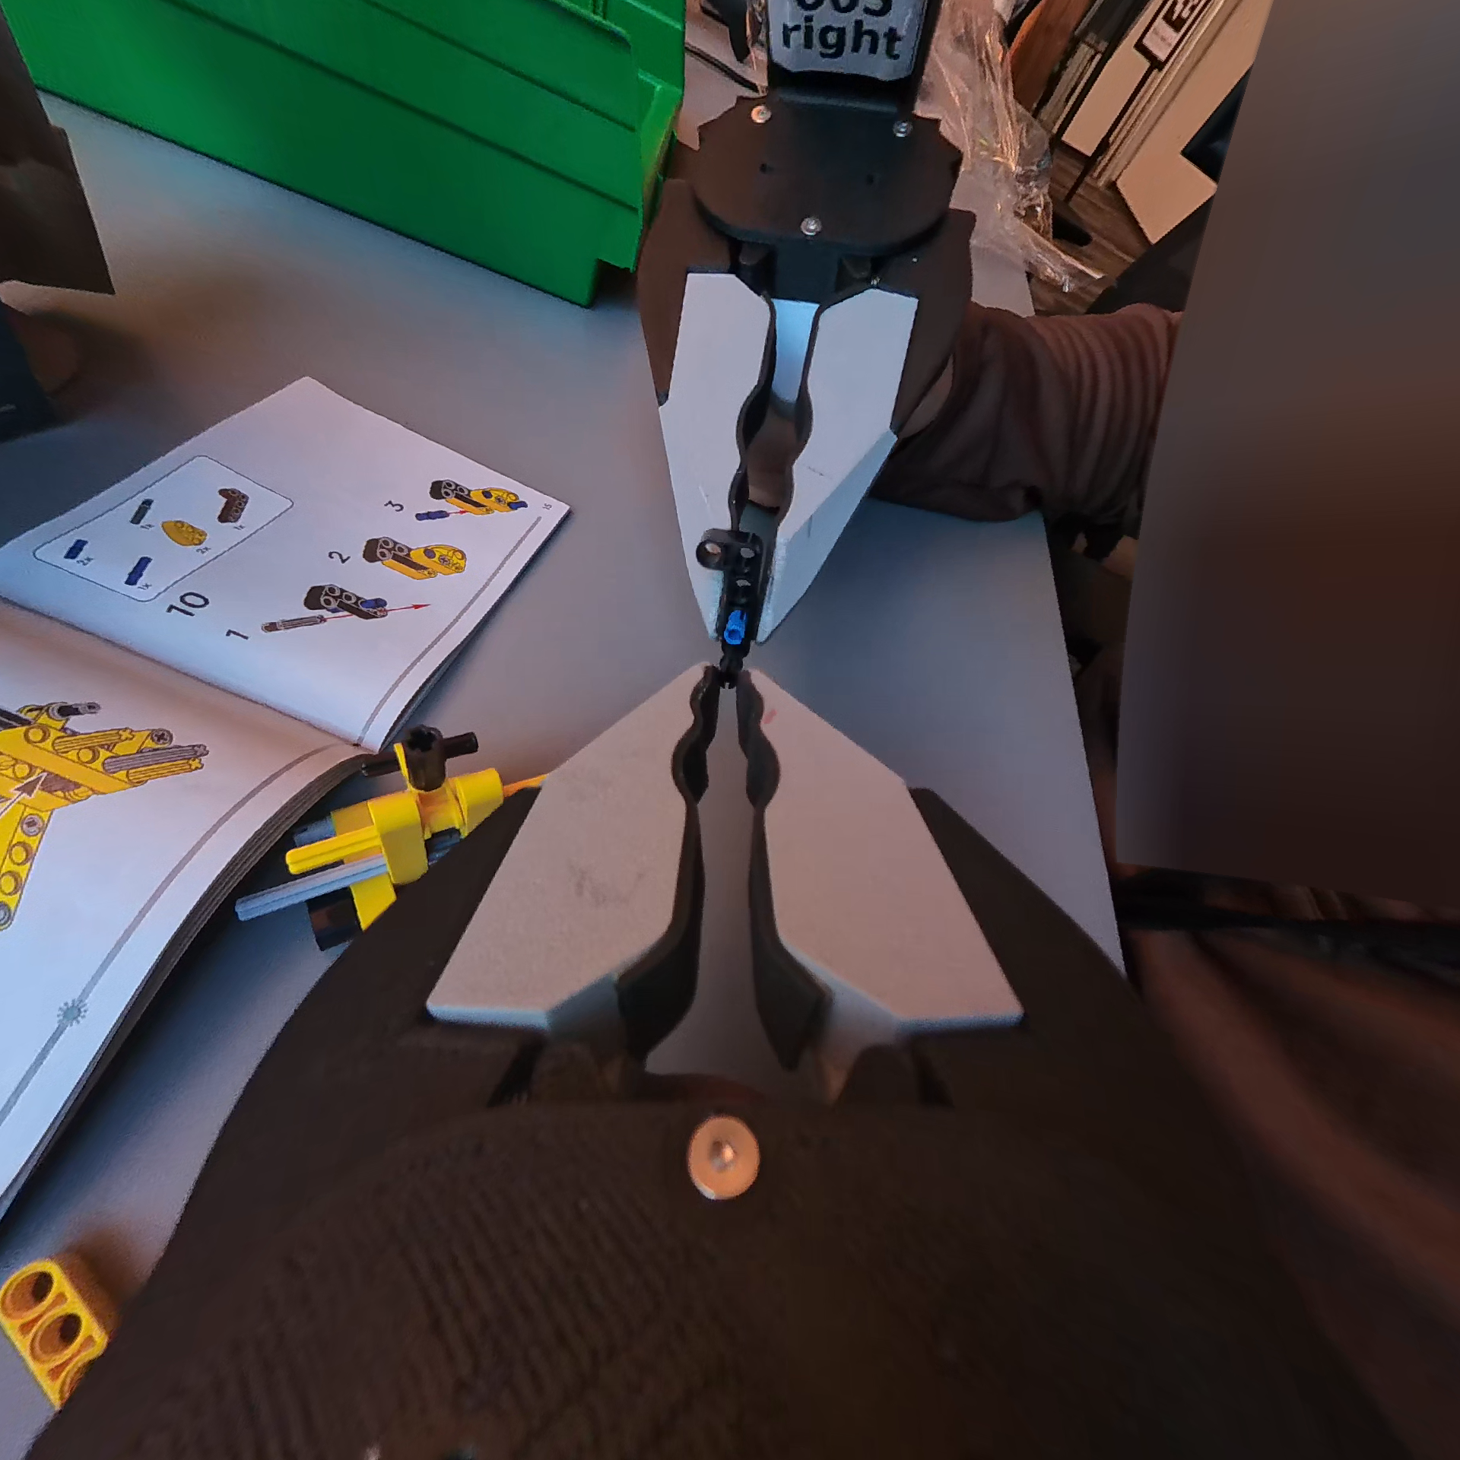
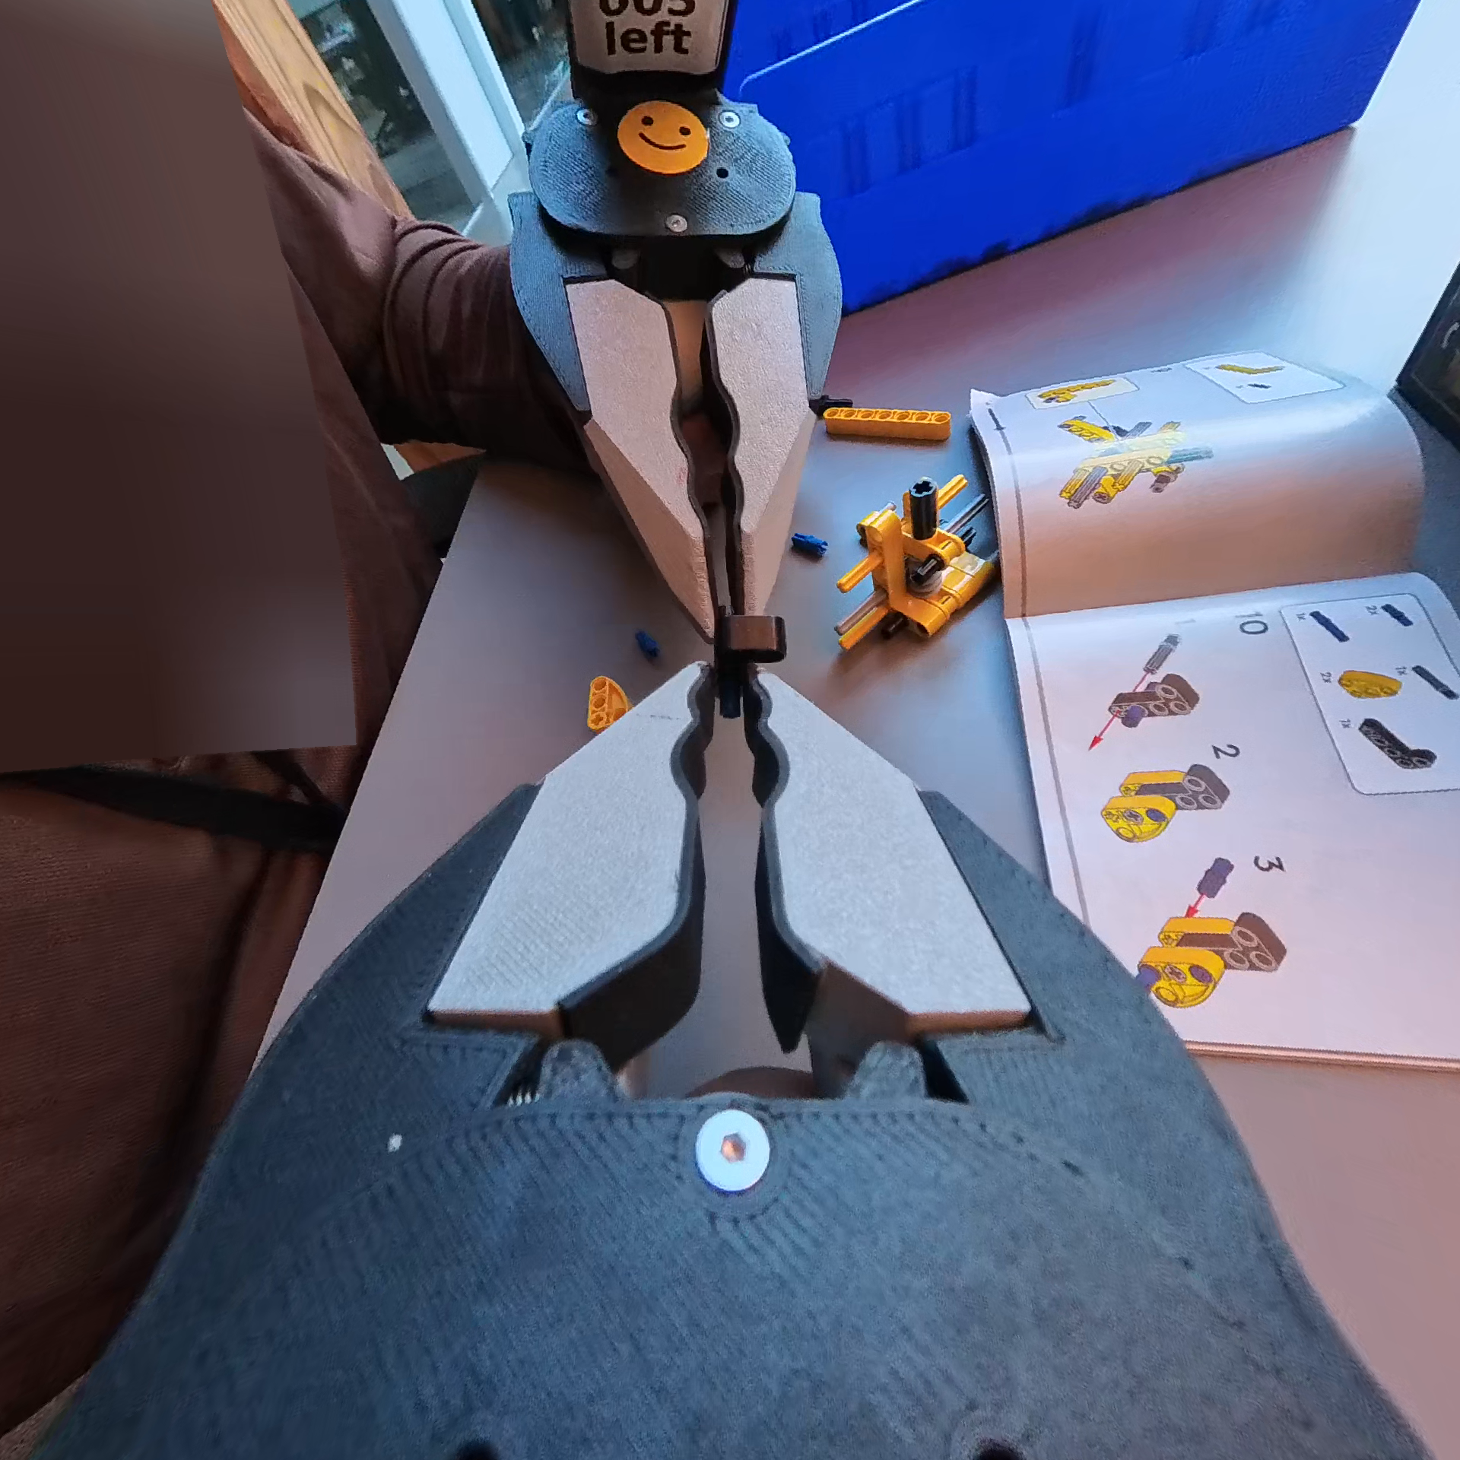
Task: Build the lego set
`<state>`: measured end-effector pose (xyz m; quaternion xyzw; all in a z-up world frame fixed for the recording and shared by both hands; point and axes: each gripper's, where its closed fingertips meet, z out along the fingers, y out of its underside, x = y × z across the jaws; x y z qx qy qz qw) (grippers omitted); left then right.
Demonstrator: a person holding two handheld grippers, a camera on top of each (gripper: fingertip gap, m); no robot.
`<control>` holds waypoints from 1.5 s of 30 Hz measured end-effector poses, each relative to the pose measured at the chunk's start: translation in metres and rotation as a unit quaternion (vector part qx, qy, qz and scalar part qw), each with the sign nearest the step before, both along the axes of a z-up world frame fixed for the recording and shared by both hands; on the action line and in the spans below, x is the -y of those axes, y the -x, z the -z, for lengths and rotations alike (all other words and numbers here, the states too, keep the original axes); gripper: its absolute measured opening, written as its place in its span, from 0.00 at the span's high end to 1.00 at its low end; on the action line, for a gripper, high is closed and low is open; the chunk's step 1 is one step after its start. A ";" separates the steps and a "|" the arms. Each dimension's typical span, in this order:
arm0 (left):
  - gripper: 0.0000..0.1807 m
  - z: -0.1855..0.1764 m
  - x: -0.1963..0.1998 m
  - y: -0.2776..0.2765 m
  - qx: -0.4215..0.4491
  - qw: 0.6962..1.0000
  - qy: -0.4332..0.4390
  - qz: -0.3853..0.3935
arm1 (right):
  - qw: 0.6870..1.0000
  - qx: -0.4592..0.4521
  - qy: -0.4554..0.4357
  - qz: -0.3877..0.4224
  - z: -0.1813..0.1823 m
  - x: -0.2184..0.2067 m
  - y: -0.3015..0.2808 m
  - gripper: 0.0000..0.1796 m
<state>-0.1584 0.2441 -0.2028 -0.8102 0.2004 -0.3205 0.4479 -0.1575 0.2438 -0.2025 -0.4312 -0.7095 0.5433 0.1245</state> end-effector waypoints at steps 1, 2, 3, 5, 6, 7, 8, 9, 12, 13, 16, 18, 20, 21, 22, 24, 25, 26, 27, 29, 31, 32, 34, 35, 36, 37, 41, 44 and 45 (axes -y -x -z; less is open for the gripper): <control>0.99 0.001 0.000 0.000 -0.002 1.000 0.003 0.000 | 1.000 0.002 -0.002 0.000 0.001 0.000 0.000 0.98; 0.99 0.002 0.000 0.000 -0.004 1.000 0.006 0.000 | 1.000 0.003 -0.005 0.000 0.002 0.000 0.000 0.98; 0.99 0.003 0.000 0.000 -0.006 1.000 0.008 -0.001 | 1.000 0.005 -0.006 0.000 0.002 0.000 0.000 0.98; 0.99 0.005 0.000 0.000 -0.009 1.000 0.012 0.000 | 1.000 0.008 -0.010 -0.001 0.003 0.000 0.000 0.98; 0.99 0.005 0.000 0.000 -0.010 1.000 0.014 -0.001 | 1.000 0.009 -0.011 -0.001 0.004 0.000 0.000 0.98; 0.99 0.006 0.000 0.000 -0.010 1.000 0.017 -0.001 | 1.000 0.010 -0.011 -0.001 0.004 0.000 0.000 0.98; 1.00 0.006 0.000 -0.001 -0.008 1.000 0.020 0.000 | 1.000 0.011 -0.012 -0.002 0.004 0.000 0.000 0.98; 1.00 0.007 0.000 -0.001 -0.007 1.000 0.023 -0.001 | 1.000 0.011 -0.011 -0.002 0.004 0.000 0.000 0.98; 1.00 0.008 0.000 -0.001 -0.008 1.000 0.029 -0.001 | 1.000 0.014 -0.013 -0.001 0.005 0.000 0.000 0.98; 1.00 0.008 0.000 -0.001 -0.006 1.000 0.031 -0.001 | 1.000 0.014 -0.014 -0.002 0.005 0.000 0.000 0.98; 1.00 0.006 0.000 -0.001 0.016 0.999 0.036 -0.001 | 1.000 0.011 -0.006 -0.001 0.004 0.000 0.000 0.98; 1.00 0.003 -0.003 0.002 0.035 0.999 0.036 -0.010 | 1.000 0.007 0.013 0.010 0.000 -0.003 0.004 0.98; 0.99 0.000 -0.004 0.002 0.065 0.997 0.043 -0.015 | 0.998 0.009 0.057 0.010 -0.007 -0.006 0.004 0.98; 0.99 0.000 -0.004 0.003 0.075 0.996 0.052 -0.017 | 0.996 0.010 0.084 0.011 -0.012 -0.010 0.004 0.94; 0.99 0.000 -0.005 0.003 0.085 0.995 0.055 -0.017 | 0.993 0.012 0.114 0.014 -0.017 -0.014 0.003 0.87; 0.99 -0.004 -0.006 0.007 0.106 0.993 0.056 -0.024 | 0.986 -0.005 0.165 0.009 -0.033 -0.024 -0.002 0.89; 0.99 -0.005 -0.007 0.009 0.115 0.991 0.057 -0.027 | 0.986 -0.014 0.168 0.009 -0.037 -0.028 -0.004 0.93; 0.99 -0.006 -0.008 0.010 0.122 0.990 0.057 -0.030 | 0.988 -0.014 0.156 0.012 -0.035 -0.031 -0.005 0.93; 0.99 -0.008 -0.008 0.010 0.131 0.989 0.056 -0.030 | 0.990 -0.010 0.139 0.015 -0.031 -0.031 -0.005 0.92; 0.99 -0.010 -0.009 0.010 0.142 0.988 0.057 -0.030 | 0.994 -0.003 0.112 0.012 -0.025 -0.024 -0.004 0.89; 0.99 -0.011 -0.008 0.008 0.149 0.987 0.056 -0.027 | 0.995 0.004 0.095 0.007 -0.019 -0.015 -0.001 0.87; 0.99 -0.011 -0.008 0.007 0.151 0.987 0.056 -0.025 | 0.996 0.005 0.089 0.009 -0.017 -0.012 0.001 0.87; 0.99 -0.011 -0.008 0.005 0.147 0.987 0.054 -0.023 | 0.996 0.005 0.091 0.007 -0.015 -0.007 0.004 0.89; 0.99 -0.011 -0.008 0.004 0.144 0.988 0.052 -0.020 | 0.996 0.007 0.088 0.009 -0.014 -0.006 0.004 0.93; 0.99 -0.011 -0.007 0.003 0.140 0.989 0.050 -0.019 | 0.997 0.007 0.082 0.015 -0.012 -0.007 0.005 0.98; 0.99 -0.011 -0.008 0.003 0.137 0.989 0.048 -0.020 | 0.997 0.005 0.080 0.016 -0.012 -0.008 0.005 0.98; 0.99 -0.011 -0.007 0.002 0.133 0.990 0.043 -0.021 | 0.997 0.006 0.080 0.013 -0.012 -0.008 0.005 0.98; 0.99 -0.012 -0.008 0.004 0.134 0.990 0.040 -0.025 | 0.997 0.002 0.080 0.017 -0.013 -0.009 0.005 0.98; 0.99 -0.012 -0.008 0.004 0.135 0.990 0.039 -0.026 | 0.997 0.002 0.080 0.018 -0.013 -0.010 0.005 0.97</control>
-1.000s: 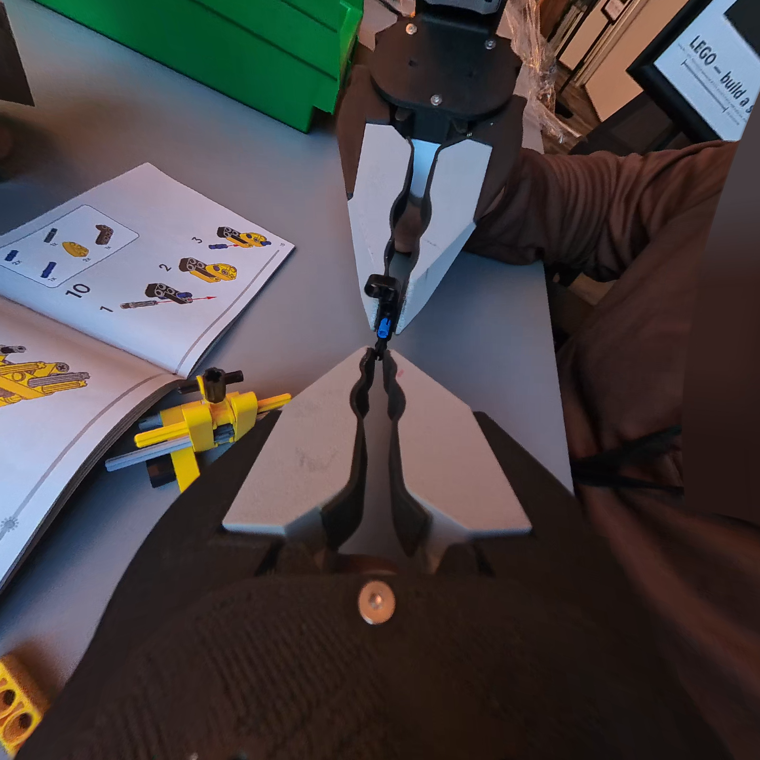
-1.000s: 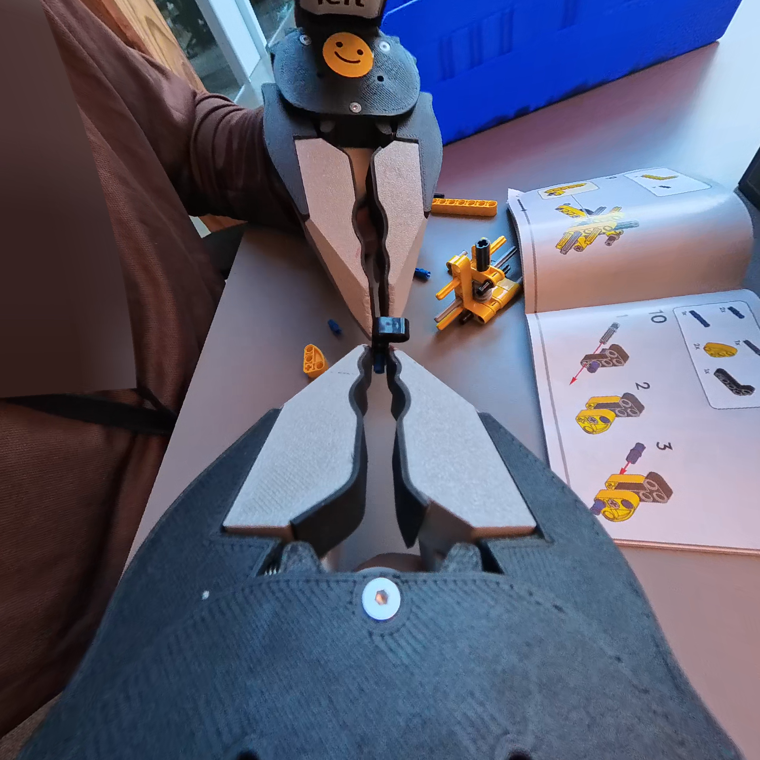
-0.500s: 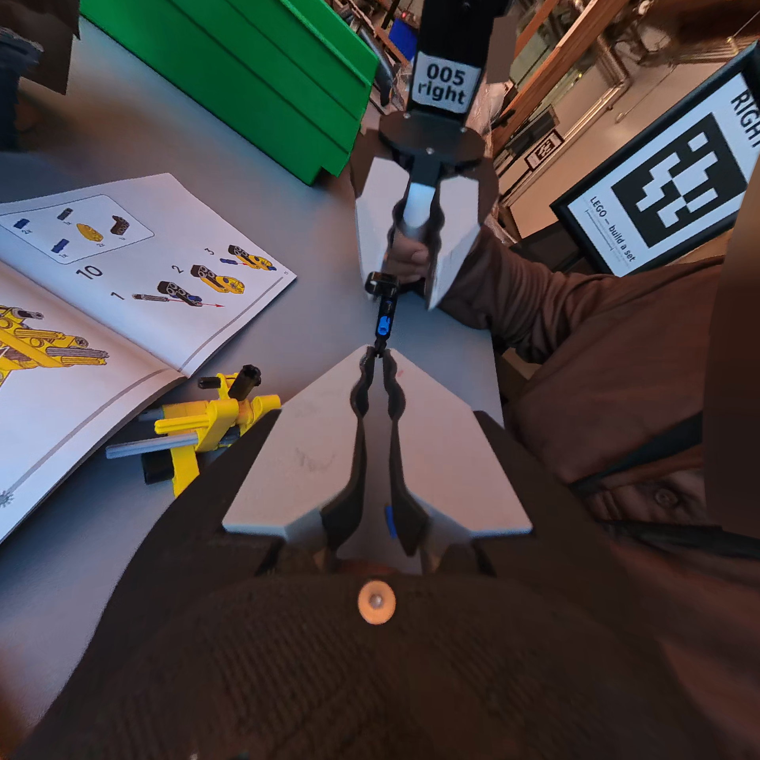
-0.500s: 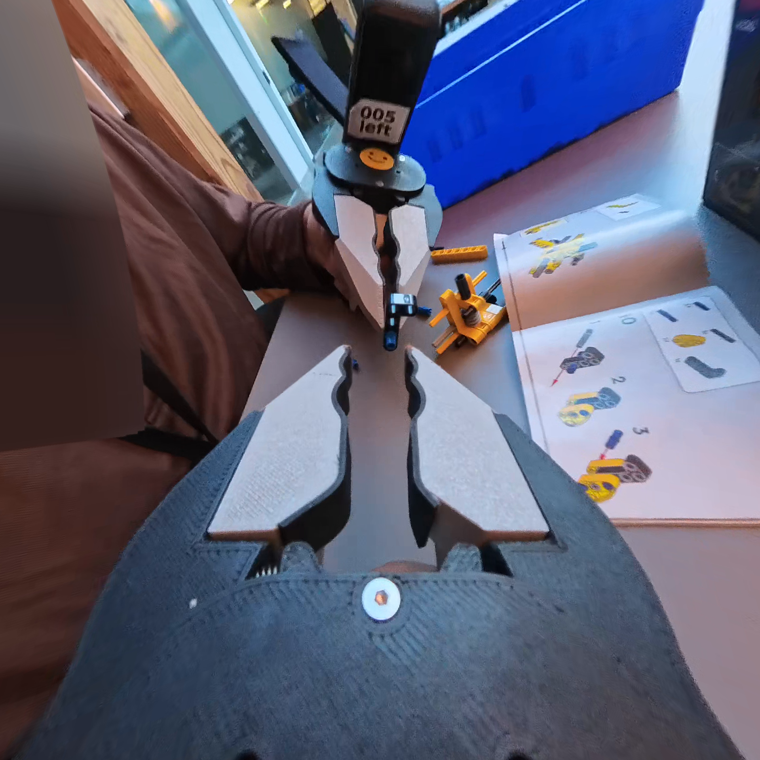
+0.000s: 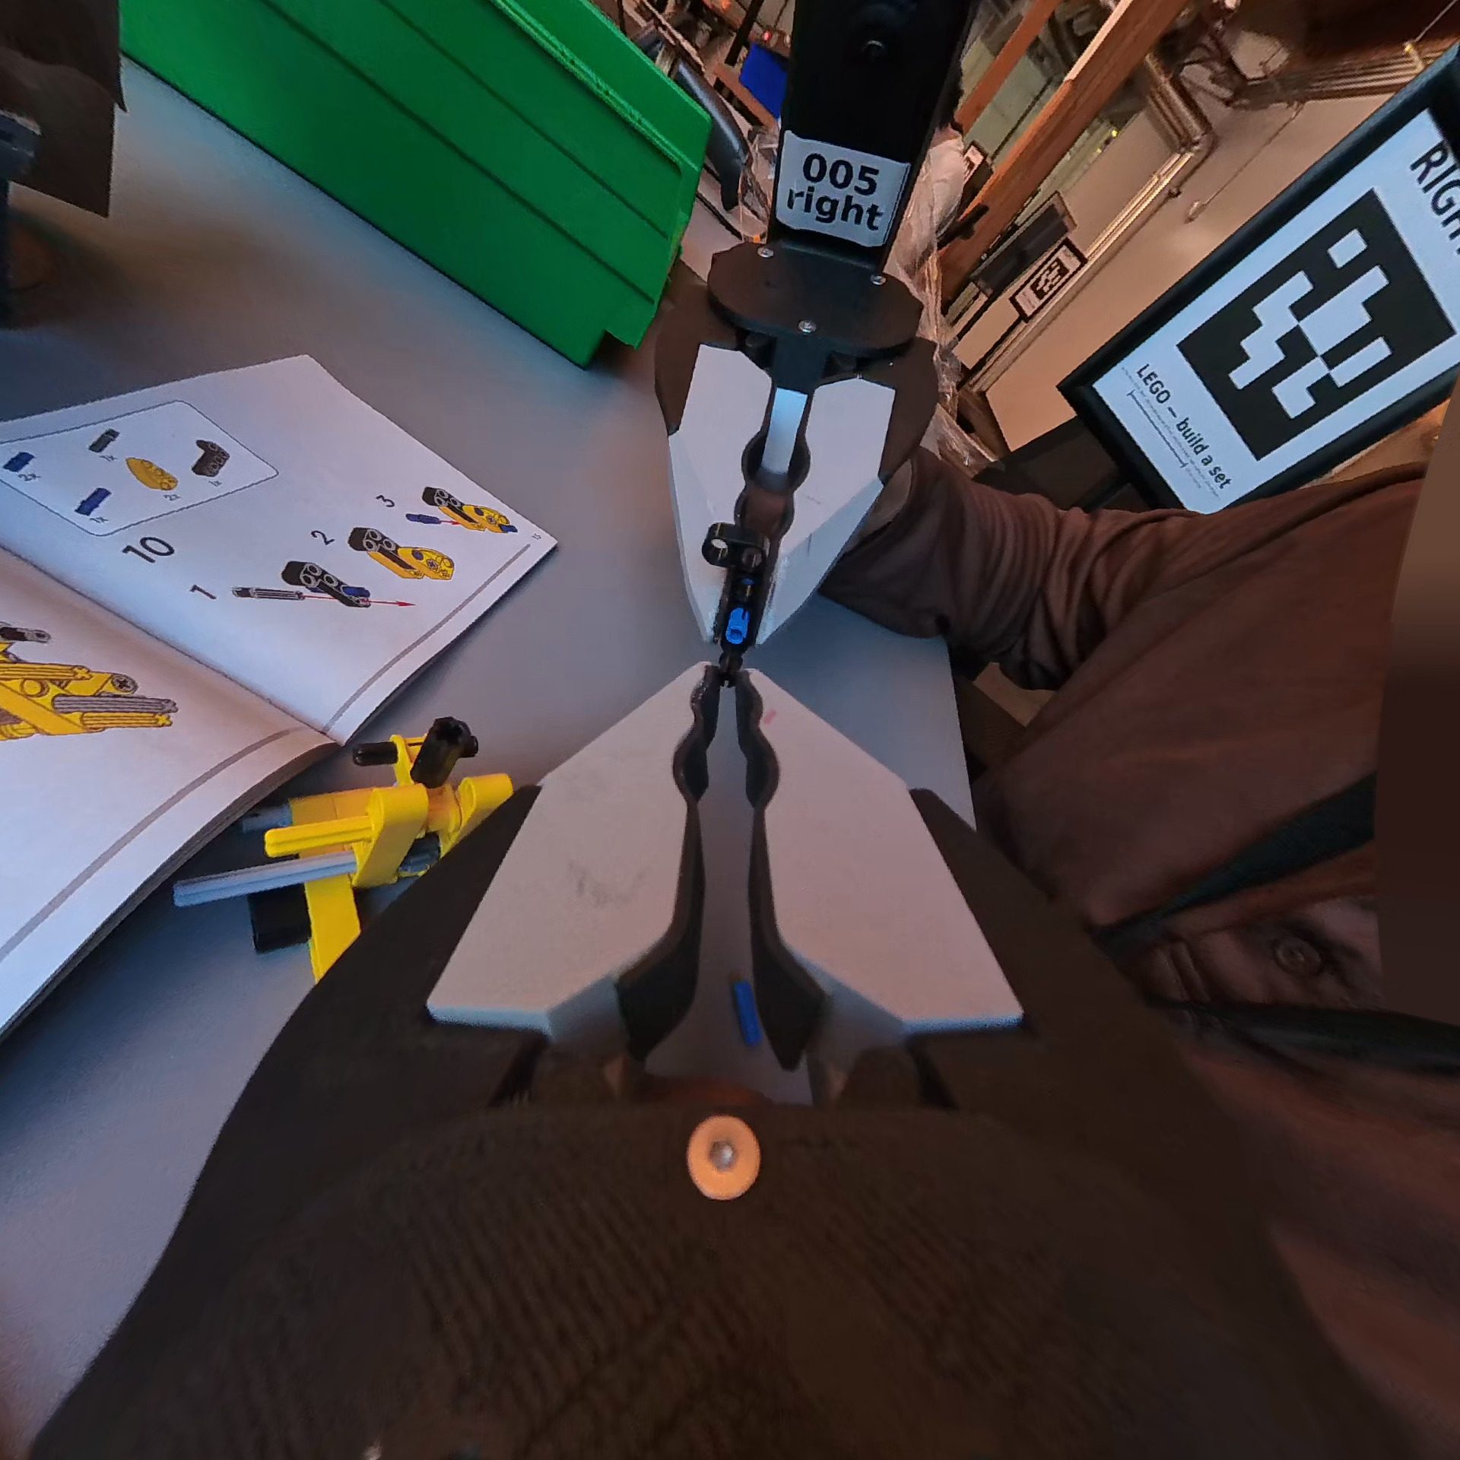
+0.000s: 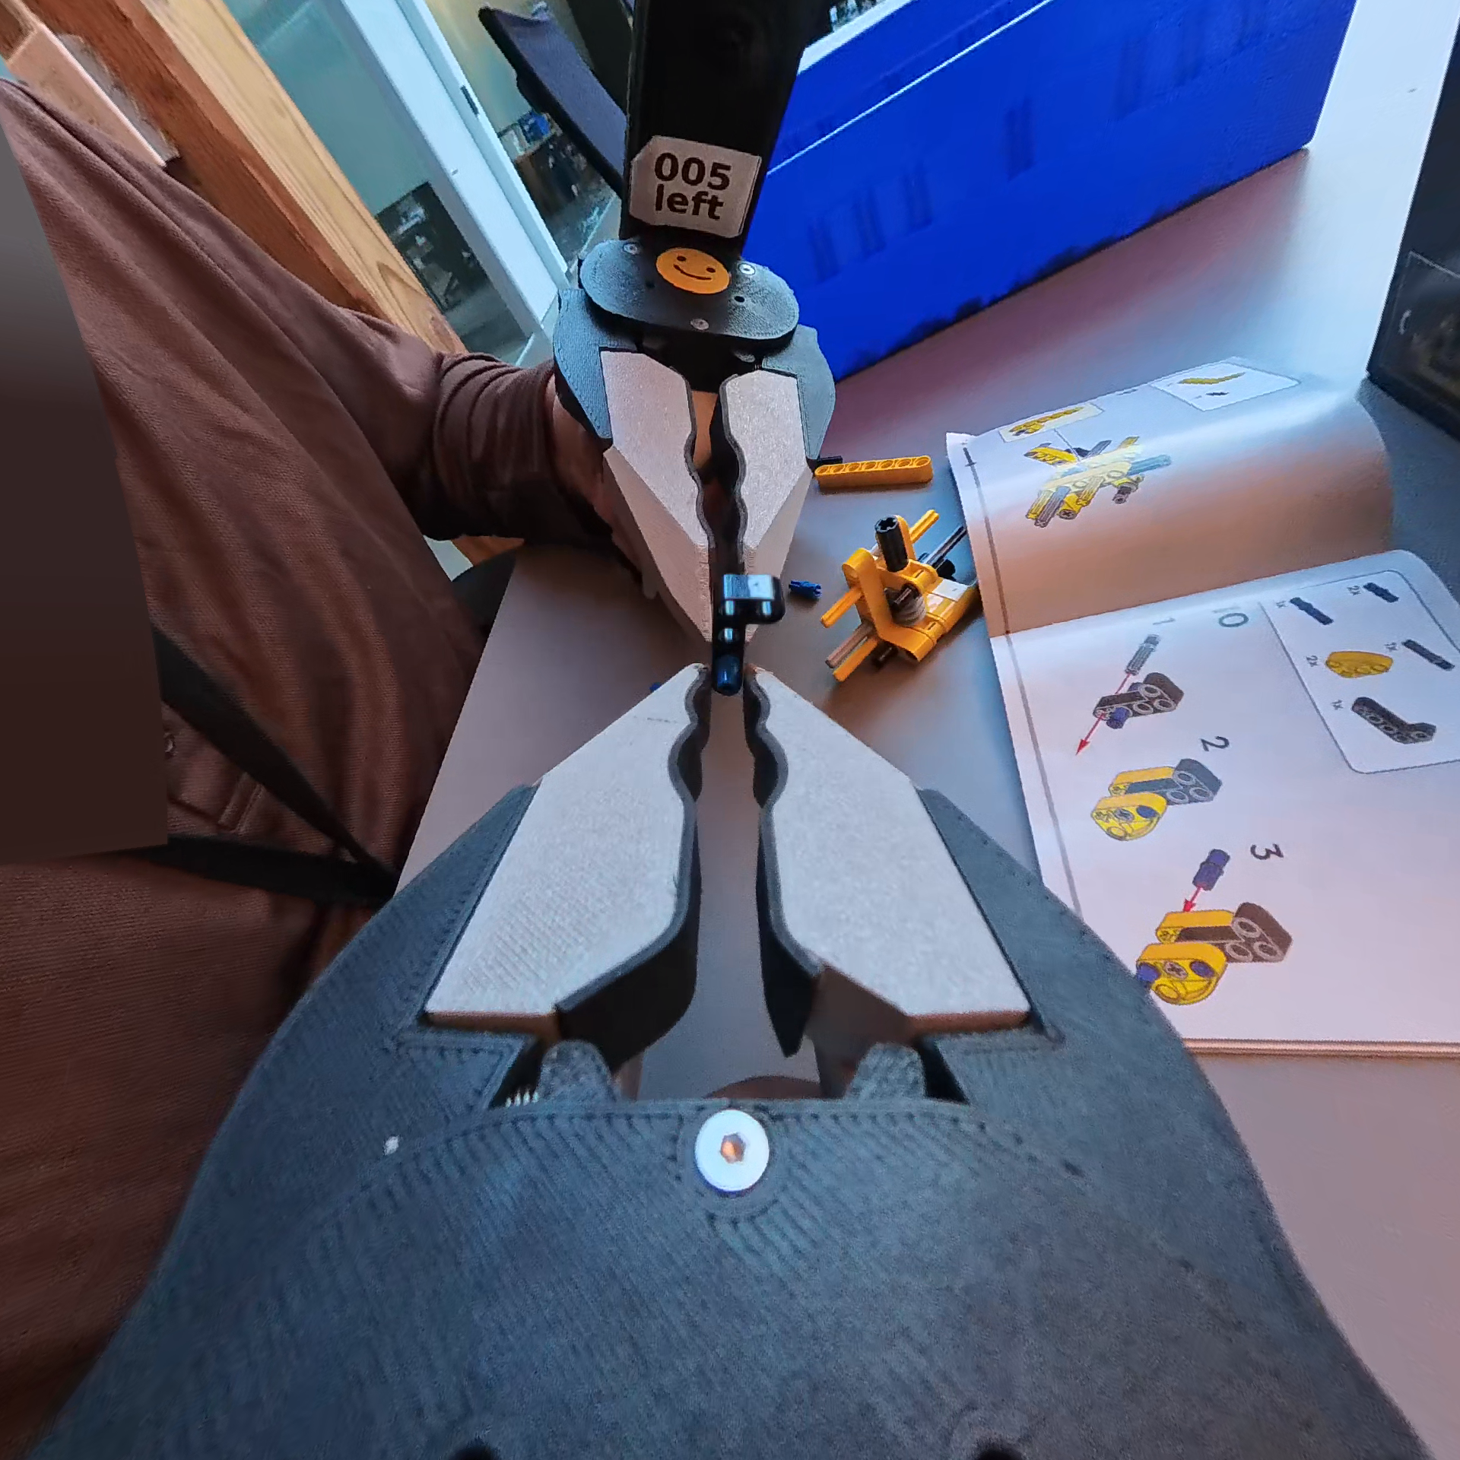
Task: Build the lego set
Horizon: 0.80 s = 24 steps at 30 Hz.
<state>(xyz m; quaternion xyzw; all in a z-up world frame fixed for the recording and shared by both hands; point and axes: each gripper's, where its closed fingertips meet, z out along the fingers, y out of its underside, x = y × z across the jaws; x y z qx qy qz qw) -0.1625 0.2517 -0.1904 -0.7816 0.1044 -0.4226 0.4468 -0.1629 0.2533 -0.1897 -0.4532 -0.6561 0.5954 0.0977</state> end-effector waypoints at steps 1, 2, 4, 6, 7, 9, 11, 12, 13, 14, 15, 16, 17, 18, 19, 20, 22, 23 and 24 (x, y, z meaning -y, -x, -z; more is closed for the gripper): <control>0.99 0.000 0.000 0.000 0.000 1.000 -0.001 0.000 | 1.000 0.000 0.000 0.000 0.000 0.000 0.000 0.97; 0.99 0.000 0.000 0.000 -0.001 1.000 -0.001 -0.001 | 1.000 -0.001 -0.001 0.000 0.000 0.000 0.000 0.98; 0.99 0.000 0.000 0.000 -0.002 1.000 -0.002 -0.002 | 1.000 -0.003 -0.008 0.001 0.000 0.001 0.000 0.98; 0.99 0.000 0.000 0.000 0.000 1.000 -0.001 0.000 | 1.000 -0.004 -0.013 0.000 0.001 0.001 -0.001 0.98; 0.99 0.000 0.000 0.000 0.001 1.000 -0.001 0.001 | 1.000 -0.005 -0.011 0.000 0.001 0.002 -0.001 0.98; 0.99 0.000 0.000 0.000 0.006 1.000 0.002 0.003 | 1.000 0.000 -0.001 0.000 0.000 0.002 -0.001 0.98; 0.99 0.000 0.000 0.000 0.007 1.000 0.004 0.002 | 1.000 0.005 0.004 -0.001 0.001 0.002 -0.001 0.98; 0.99 0.001 0.000 0.000 0.005 1.000 0.005 0.003 | 1.000 0.007 0.003 -0.002 0.002 0.002 -0.001 0.98; 0.99 0.001 0.001 -0.001 0.004 1.000 0.006 0.006 | 1.000 0.008 0.001 -0.003 0.002 0.002 -0.001 0.98; 0.99 0.002 0.000 -0.001 0.004 1.000 0.007 0.006 | 1.000 0.008 -0.001 -0.002 0.003 0.002 -0.001 0.98; 0.99 0.003 0.000 -0.001 0.003 1.000 0.010 0.006 | 1.000 0.008 -0.002 -0.002 0.003 0.002 -0.001 0.98; 0.99 0.003 0.001 -0.001 0.003 1.000 0.011 0.008 | 1.000 0.008 -0.002 -0.002 0.003 0.002 -0.001 0.98; 0.99 0.003 0.001 -0.002 0.002 1.000 0.012 0.010 | 1.000 0.007 0.001 -0.003 0.002 0.002 -0.001 0.98; 1.00 0.005 0.002 -0.003 -0.004 1.000 0.016 0.013 | 1.000 0.006 0.006 -0.003 0.001 0.003 -0.001 0.98; 1.00 0.008 0.004 -0.006 -0.013 0.999 0.022 0.024 | 1.000 0.000 0.017 -0.006 -0.001 0.004 -0.001 0.98; 1.00 0.011 0.008 -0.016 -0.022 0.998 0.026 0.046 | 0.999 -0.007 0.035 -0.015 -0.006 0.008 -0.001 0.98; 1.00 0.015 0.005 -0.022 -0.028 0.998 0.035 0.034 | 0.999 -0.002 0.034 -0.017 -0.005 0.009 -0.001 0.98; 1.00 0.012 0.004 -0.022 -0.012 0.999 0.037 0.034 | 0.999 -0.009 0.033 -0.009 -0.007 0.007 0.000 0.98; 1.00 0.012 0.004 -0.021 -0.004 0.998 0.041 0.038 | 0.999 -0.011 0.033 -0.008 -0.008 0.008 0.000 0.98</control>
